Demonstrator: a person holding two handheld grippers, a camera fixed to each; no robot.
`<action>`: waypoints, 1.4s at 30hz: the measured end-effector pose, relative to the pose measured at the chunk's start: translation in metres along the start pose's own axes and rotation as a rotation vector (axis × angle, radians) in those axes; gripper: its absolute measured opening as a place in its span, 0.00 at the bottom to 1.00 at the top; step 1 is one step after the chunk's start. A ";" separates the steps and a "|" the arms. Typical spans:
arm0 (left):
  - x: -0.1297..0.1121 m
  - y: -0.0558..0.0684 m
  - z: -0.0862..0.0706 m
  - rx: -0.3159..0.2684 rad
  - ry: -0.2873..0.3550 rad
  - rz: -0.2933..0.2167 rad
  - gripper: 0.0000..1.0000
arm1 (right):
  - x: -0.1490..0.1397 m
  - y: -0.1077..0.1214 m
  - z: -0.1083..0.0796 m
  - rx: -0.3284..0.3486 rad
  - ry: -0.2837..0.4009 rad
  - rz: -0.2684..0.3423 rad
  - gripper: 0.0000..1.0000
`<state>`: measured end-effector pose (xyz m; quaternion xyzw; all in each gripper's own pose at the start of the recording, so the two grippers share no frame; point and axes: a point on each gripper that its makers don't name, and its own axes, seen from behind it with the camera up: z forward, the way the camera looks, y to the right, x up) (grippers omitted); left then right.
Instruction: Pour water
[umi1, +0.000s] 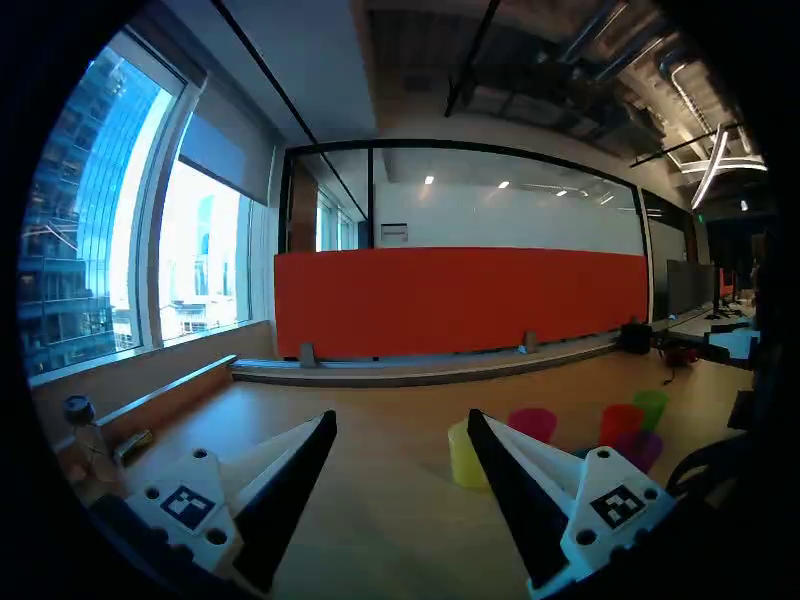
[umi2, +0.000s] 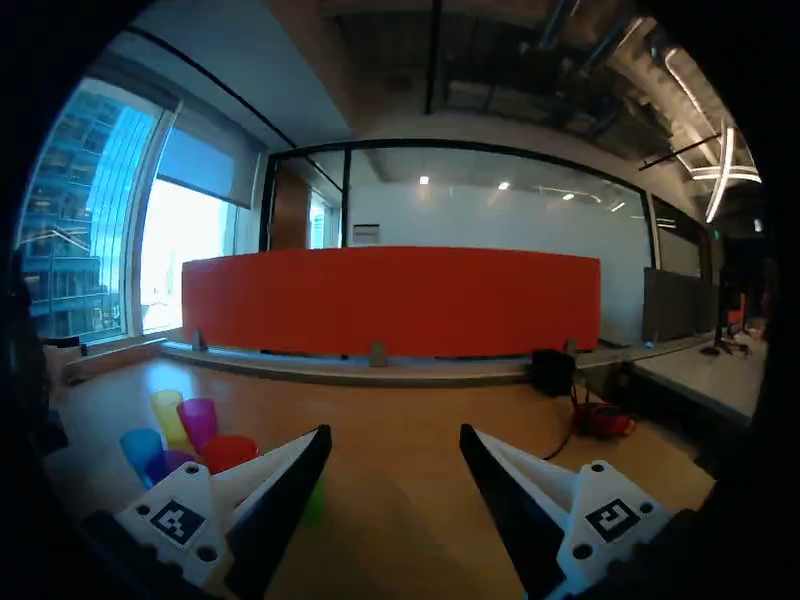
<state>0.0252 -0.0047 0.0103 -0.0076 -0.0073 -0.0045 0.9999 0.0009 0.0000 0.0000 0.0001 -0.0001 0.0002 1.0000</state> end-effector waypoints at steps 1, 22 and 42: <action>0.003 0.000 0.002 -0.003 -0.003 -0.003 0.97 | 0.003 0.000 0.000 0.001 -0.001 0.001 0.99; 0.124 0.005 0.028 -0.092 -0.005 -0.072 0.97 | 0.116 0.014 0.006 0.014 0.019 -0.022 0.99; 0.189 0.026 0.045 -0.200 0.001 -0.092 0.97 | 0.174 0.002 0.011 0.057 0.031 -0.029 0.99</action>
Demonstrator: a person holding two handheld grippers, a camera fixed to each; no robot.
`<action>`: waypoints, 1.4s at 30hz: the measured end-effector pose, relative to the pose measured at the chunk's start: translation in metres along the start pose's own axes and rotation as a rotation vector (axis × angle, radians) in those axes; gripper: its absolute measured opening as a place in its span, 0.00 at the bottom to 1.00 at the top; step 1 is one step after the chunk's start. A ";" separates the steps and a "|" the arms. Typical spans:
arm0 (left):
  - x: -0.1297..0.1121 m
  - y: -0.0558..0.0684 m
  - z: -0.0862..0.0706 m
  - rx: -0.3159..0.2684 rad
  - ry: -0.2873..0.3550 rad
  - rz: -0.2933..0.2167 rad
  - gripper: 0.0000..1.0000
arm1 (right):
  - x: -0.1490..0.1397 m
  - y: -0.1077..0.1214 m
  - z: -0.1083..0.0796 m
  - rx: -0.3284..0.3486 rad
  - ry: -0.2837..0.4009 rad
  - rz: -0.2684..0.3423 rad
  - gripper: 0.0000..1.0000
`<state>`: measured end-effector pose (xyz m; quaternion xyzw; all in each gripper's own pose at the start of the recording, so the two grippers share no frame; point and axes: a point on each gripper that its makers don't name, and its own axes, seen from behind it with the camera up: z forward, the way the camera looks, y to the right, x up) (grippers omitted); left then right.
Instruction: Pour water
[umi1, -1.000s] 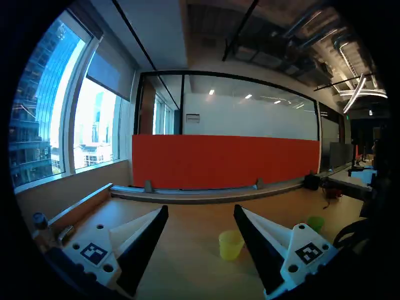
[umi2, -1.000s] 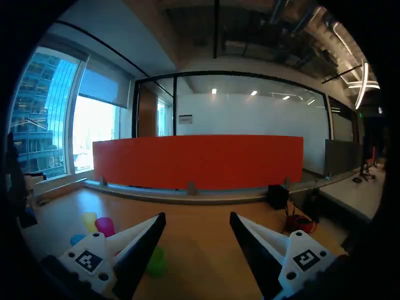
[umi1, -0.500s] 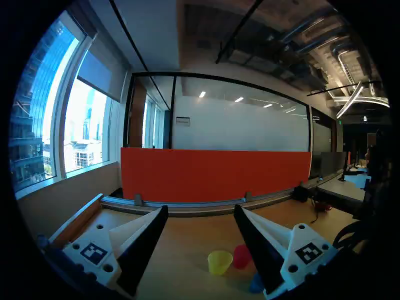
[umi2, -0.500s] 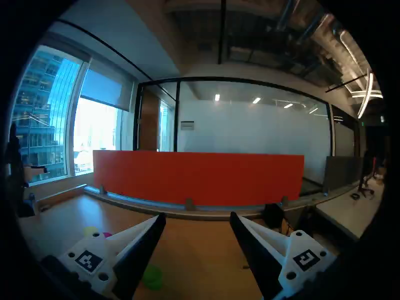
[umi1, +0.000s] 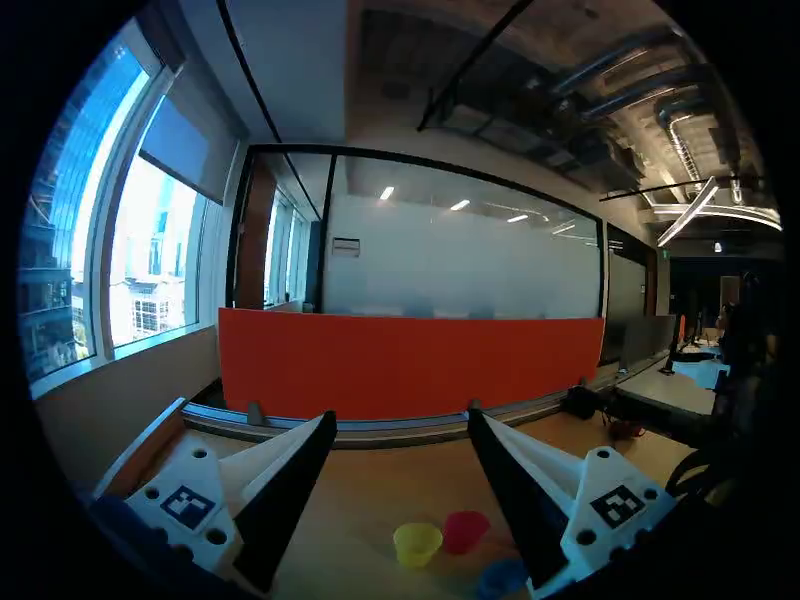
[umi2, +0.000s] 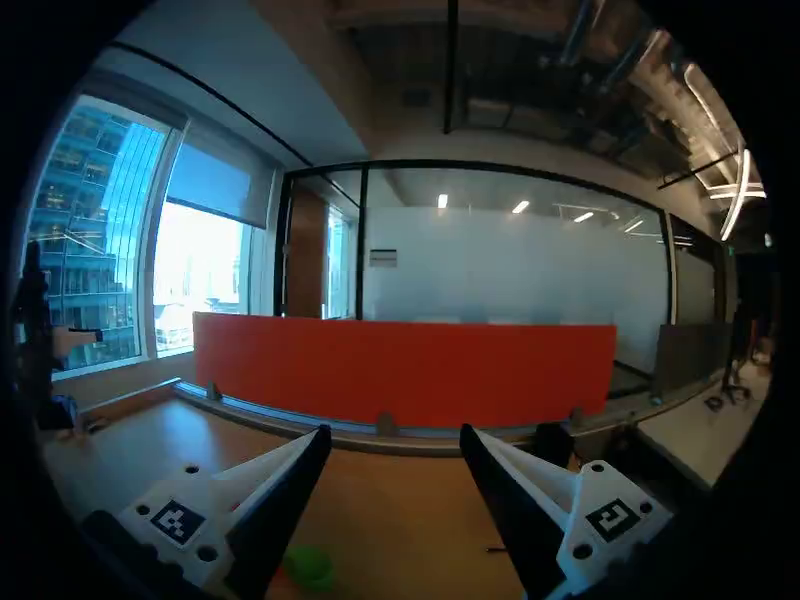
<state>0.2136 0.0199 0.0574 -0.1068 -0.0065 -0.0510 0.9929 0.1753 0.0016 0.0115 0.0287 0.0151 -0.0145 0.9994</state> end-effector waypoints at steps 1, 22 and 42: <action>0.000 0.000 0.001 -0.003 -0.001 0.000 0.97 | -0.001 -0.001 0.001 0.003 -0.002 -0.003 0.99; -0.018 0.038 -0.003 -0.246 -0.049 -0.010 0.98 | 0.005 -0.049 0.001 0.277 0.019 -0.059 1.00; -0.049 0.074 -0.012 -0.425 -0.103 0.037 0.97 | -0.026 -0.078 0.002 0.419 -0.069 -0.124 1.00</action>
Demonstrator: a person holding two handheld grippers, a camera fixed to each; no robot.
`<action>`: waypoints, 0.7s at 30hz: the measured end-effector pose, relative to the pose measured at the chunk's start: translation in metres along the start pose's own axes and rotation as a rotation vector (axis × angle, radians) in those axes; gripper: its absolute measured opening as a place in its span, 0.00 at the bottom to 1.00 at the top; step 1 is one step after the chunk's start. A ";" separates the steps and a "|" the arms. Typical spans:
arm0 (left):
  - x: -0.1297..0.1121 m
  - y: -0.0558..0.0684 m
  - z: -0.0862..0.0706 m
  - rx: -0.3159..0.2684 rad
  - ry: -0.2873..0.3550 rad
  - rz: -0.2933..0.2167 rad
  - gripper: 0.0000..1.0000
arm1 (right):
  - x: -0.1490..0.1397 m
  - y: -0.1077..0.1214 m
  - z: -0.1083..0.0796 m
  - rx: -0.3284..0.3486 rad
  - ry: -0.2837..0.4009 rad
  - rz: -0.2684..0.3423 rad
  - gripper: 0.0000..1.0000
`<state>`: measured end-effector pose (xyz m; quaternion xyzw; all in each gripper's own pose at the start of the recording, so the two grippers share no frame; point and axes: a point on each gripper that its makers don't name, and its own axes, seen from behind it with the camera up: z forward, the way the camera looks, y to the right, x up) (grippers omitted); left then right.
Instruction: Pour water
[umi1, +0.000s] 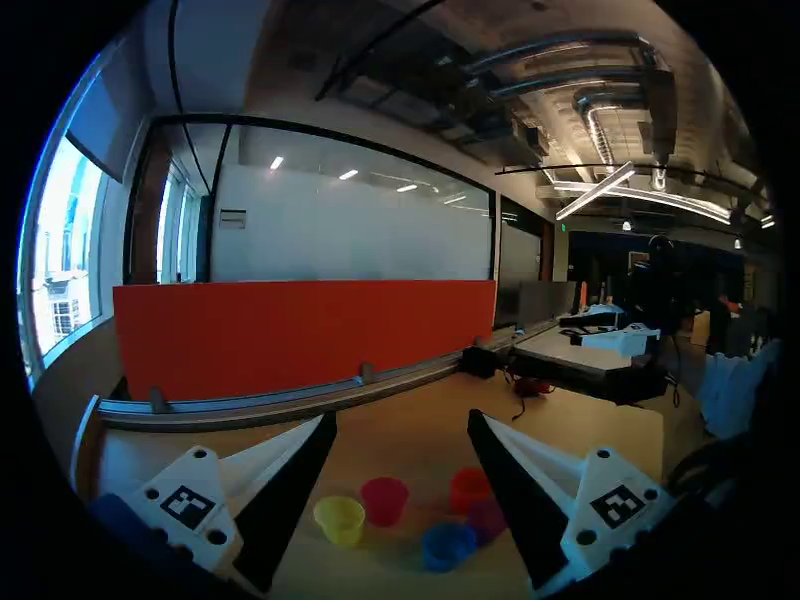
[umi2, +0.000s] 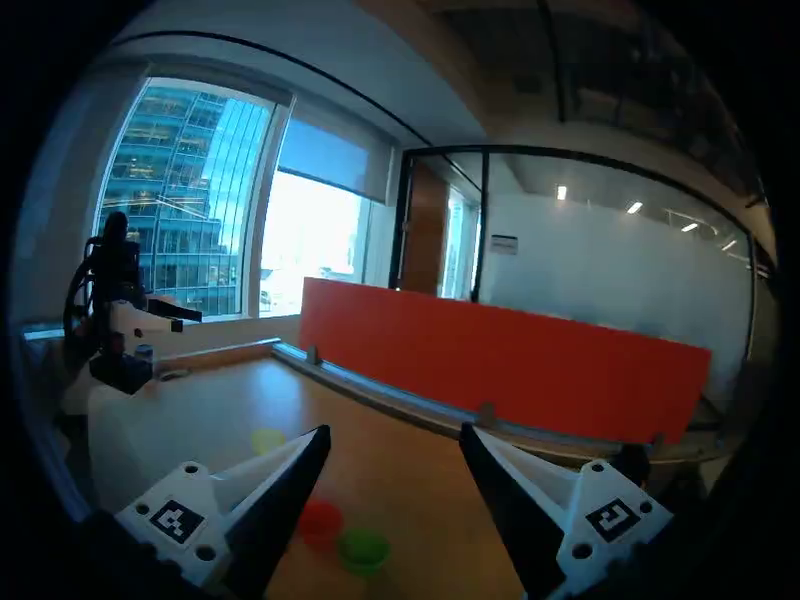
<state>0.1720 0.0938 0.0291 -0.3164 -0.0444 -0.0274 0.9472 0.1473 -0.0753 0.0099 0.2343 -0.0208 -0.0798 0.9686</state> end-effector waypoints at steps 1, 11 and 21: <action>-0.003 0.001 0.000 -0.005 -0.003 -0.001 0.98 | -0.003 0.000 0.001 0.003 -0.005 -0.001 1.00; -0.034 0.003 0.009 -0.035 -0.054 -0.002 0.98 | -0.037 -0.009 0.008 0.050 -0.068 -0.011 1.00; -0.070 0.008 0.017 -0.075 -0.103 0.013 0.97 | -0.076 -0.015 0.018 0.084 -0.134 -0.006 1.00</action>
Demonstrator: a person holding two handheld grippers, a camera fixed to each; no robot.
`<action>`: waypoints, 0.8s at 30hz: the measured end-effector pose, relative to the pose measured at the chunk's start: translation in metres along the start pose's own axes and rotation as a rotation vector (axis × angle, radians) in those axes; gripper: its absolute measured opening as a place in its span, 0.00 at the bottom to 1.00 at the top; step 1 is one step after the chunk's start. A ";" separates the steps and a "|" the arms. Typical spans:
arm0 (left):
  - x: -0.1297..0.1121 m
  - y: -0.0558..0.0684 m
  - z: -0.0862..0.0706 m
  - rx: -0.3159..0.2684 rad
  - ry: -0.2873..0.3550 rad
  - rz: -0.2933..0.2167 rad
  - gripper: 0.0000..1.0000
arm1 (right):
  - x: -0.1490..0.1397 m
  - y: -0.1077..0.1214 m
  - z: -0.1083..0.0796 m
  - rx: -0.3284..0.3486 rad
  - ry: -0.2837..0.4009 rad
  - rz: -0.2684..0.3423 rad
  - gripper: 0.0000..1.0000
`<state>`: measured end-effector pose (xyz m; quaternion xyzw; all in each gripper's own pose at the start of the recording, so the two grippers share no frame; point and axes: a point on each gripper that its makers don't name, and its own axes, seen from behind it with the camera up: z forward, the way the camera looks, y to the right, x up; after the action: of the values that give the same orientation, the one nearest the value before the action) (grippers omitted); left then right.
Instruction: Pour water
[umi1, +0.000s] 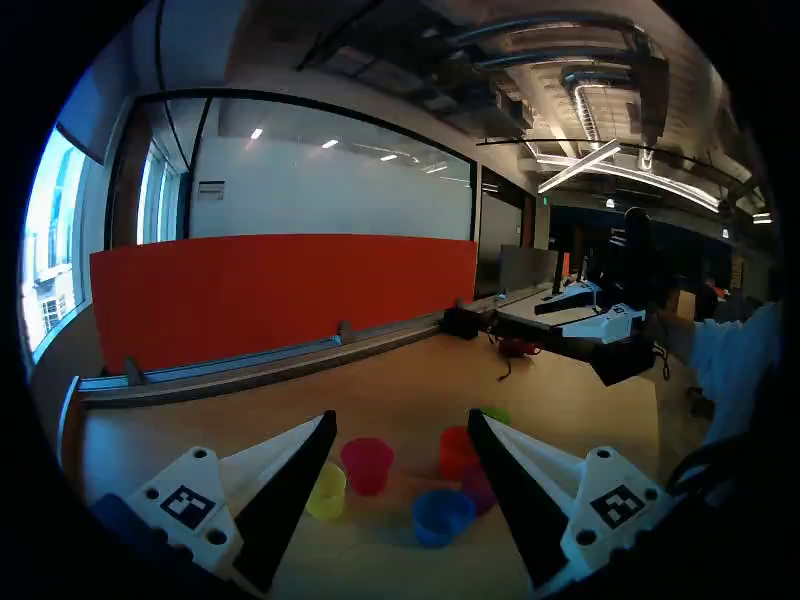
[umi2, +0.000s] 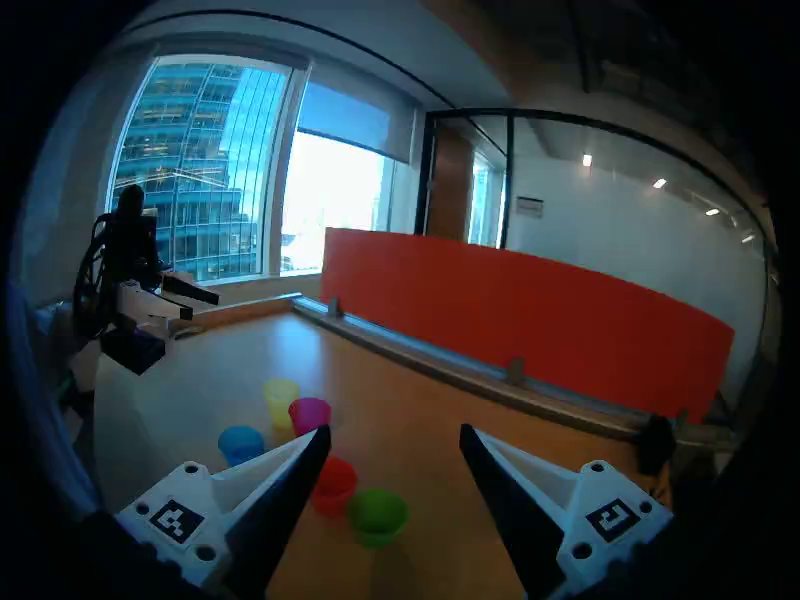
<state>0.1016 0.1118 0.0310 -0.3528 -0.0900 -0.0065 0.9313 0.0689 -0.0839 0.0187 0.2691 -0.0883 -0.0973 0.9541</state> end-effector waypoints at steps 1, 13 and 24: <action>-0.003 0.000 0.001 -0.002 -0.003 0.003 0.97 | -0.003 0.000 0.001 0.003 -0.005 0.002 1.00; -0.044 0.013 0.011 -0.037 -0.060 0.016 0.97 | -0.041 -0.008 0.017 0.036 -0.063 0.018 1.00; -0.085 0.024 0.020 -0.069 -0.126 0.012 0.98 | -0.086 -0.014 0.027 0.053 -0.133 0.027 1.00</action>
<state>0.0169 0.1384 0.0156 -0.3850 -0.1462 0.0183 0.9111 -0.0222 -0.0890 0.0234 0.2859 -0.1575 -0.1000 0.9399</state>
